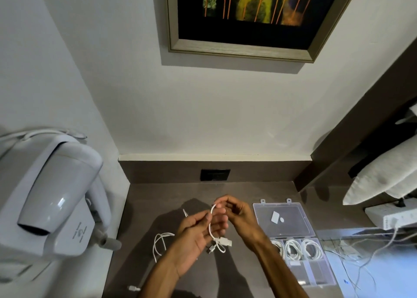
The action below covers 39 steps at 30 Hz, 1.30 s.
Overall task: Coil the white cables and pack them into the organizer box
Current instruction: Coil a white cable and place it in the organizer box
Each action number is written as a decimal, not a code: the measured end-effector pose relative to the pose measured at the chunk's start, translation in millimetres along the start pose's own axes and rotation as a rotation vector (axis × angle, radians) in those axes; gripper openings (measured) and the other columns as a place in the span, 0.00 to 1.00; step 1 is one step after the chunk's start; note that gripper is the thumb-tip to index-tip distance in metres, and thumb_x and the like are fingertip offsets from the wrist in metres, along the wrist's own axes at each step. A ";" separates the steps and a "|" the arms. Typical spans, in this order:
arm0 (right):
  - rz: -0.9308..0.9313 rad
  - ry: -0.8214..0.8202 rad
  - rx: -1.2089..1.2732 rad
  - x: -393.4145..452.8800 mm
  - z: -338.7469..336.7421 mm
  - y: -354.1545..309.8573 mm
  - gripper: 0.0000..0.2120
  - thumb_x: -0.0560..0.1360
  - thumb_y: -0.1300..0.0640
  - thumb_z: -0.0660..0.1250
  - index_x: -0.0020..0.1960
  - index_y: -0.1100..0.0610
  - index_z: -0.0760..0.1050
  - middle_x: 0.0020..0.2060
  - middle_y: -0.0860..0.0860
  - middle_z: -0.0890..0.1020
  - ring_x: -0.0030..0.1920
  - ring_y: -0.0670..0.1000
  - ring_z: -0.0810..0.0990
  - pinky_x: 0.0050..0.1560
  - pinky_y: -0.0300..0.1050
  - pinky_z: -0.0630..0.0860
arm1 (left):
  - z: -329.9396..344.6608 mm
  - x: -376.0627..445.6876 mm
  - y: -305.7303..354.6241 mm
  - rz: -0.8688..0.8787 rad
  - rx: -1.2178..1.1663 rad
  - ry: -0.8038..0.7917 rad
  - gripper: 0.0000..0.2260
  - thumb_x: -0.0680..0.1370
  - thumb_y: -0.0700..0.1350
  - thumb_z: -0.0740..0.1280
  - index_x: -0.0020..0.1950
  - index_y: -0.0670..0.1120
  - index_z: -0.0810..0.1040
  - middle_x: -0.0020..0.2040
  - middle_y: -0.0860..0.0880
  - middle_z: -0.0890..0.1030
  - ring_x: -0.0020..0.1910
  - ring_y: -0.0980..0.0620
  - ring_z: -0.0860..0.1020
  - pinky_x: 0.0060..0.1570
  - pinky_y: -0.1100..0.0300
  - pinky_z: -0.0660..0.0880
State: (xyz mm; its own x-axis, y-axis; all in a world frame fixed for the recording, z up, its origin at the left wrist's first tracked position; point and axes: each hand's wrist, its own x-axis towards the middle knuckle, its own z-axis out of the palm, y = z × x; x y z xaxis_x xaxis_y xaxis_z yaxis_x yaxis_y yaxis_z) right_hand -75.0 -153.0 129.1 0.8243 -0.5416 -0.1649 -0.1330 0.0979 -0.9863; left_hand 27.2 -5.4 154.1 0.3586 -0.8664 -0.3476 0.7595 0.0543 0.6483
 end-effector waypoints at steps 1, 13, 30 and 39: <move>0.028 0.007 0.011 -4.6 4.1 3.9 0.10 0.81 0.69 0.66 0.57 0.60 0.83 0.48 0.49 0.89 0.52 0.47 0.87 0.55 0.41 0.83 | 2.6 0.9 1.9 0.022 -0.041 0.009 0.13 0.81 0.38 0.62 0.59 0.33 0.82 0.53 0.34 0.84 0.50 0.43 0.85 0.52 0.54 0.84; -0.205 -0.047 -0.721 -60.6 33.3 -20.1 0.05 0.83 0.53 0.66 0.49 0.47 0.78 0.37 0.43 0.82 0.38 0.40 0.81 0.43 0.38 0.78 | -18.6 21.7 19.4 0.375 0.324 0.312 0.11 0.82 0.36 0.64 0.63 0.40 0.81 0.56 0.40 0.87 0.58 0.40 0.85 0.60 0.53 0.82; -0.055 -0.035 -0.614 -34.8 25.5 -6.5 0.09 0.81 0.49 0.69 0.42 0.44 0.82 0.32 0.41 0.86 0.33 0.39 0.83 0.39 0.37 0.77 | 17.0 -9.1 53.3 0.167 0.190 -0.086 0.34 0.81 0.62 0.48 0.73 0.39 0.73 0.64 0.33 0.80 0.64 0.38 0.78 0.69 0.47 0.70; -0.377 0.050 -1.080 -47.8 13.6 -99.3 0.06 0.82 0.42 0.63 0.55 0.41 0.77 0.46 0.38 0.85 0.43 0.40 0.82 0.44 0.33 0.78 | -11.3 23.3 14.4 0.057 0.684 -0.095 0.38 0.65 0.78 0.66 0.65 0.53 0.79 0.56 0.55 0.86 0.65 0.53 0.80 0.63 0.58 0.74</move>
State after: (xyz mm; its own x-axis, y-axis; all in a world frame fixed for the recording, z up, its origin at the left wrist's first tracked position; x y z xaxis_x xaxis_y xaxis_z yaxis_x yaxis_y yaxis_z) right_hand -93.7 -125.4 235.0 0.8924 -0.4194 0.1665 -0.3054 -0.8330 -0.4614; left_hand 52.6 -19.3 147.7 0.3147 -0.9131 -0.2594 0.2164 -0.1971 0.9562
